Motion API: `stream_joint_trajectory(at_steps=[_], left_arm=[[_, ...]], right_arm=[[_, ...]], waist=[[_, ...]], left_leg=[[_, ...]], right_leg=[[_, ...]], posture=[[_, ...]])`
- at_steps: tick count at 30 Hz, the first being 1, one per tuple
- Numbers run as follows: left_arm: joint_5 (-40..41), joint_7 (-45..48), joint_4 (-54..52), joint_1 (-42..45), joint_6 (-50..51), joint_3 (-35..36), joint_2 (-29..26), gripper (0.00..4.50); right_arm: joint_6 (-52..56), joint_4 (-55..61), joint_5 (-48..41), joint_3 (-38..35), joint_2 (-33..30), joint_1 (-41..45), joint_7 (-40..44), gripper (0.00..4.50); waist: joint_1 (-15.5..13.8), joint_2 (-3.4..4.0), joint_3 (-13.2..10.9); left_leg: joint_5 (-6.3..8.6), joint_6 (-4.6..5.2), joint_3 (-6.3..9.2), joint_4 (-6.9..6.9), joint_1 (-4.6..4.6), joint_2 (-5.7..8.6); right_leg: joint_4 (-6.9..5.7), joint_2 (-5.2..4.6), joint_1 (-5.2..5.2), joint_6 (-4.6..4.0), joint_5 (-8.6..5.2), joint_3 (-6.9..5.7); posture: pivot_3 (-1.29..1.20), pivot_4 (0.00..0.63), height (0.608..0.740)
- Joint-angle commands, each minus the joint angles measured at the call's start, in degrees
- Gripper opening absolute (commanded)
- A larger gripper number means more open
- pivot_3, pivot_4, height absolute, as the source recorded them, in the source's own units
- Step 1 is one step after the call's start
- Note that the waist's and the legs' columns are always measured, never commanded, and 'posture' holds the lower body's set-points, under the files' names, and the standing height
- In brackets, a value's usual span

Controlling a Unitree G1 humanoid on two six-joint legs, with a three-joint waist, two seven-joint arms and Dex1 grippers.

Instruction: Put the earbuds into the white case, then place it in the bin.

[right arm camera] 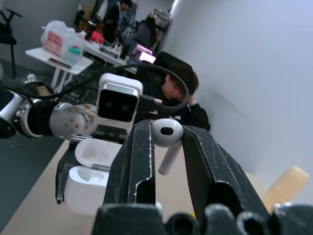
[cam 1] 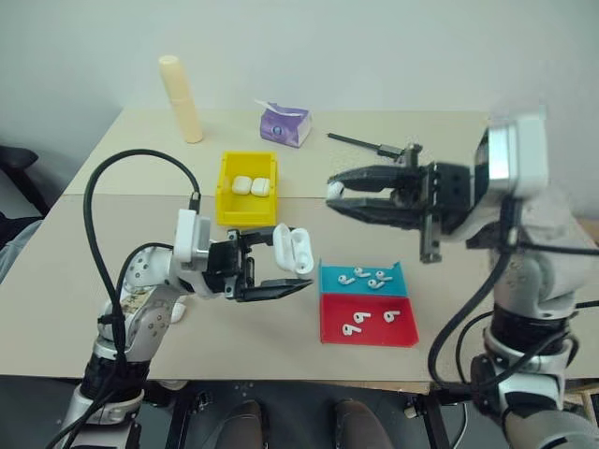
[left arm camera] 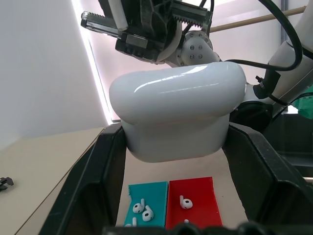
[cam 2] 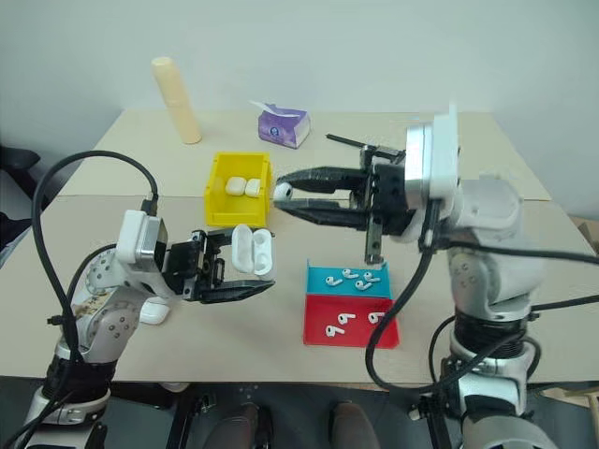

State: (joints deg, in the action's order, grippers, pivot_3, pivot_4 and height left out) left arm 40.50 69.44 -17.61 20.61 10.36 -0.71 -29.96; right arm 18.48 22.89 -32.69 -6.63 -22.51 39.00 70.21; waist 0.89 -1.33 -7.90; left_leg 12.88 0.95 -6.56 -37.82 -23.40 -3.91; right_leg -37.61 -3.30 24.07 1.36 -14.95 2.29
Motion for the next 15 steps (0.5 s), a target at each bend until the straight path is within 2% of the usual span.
stream_joint_trajectory(at_steps=[1,15], left_arm=[[-0.22,1.25,-0.78,1.96,0.40,-0.31,-0.95,2.78],[-1.06,1.86,-2.65,1.75,0.20,0.11,-2.77,2.78]], right_arm=[[-9.33,-1.79,0.43,2.07,2.55,-0.63,0.89,0.65],[-21.12,-8.30,4.29,9.38,1.71,-3.24,2.48,0.65]], waist=[[-0.03,0.00,0.00],[-0.10,0.01,-0.01]], left_leg=[[0.00,0.00,-0.01,0.00,0.01,0.00],[-0.01,-0.01,-0.19,0.00,0.01,-0.02]], right_leg=[[-0.02,0.01,0.00,0.00,0.00,-0.01],[-0.01,0.02,0.00,-0.01,0.00,-0.03]], posture=[[0.00,0.150,0.740],[0.00,0.150,0.740]])
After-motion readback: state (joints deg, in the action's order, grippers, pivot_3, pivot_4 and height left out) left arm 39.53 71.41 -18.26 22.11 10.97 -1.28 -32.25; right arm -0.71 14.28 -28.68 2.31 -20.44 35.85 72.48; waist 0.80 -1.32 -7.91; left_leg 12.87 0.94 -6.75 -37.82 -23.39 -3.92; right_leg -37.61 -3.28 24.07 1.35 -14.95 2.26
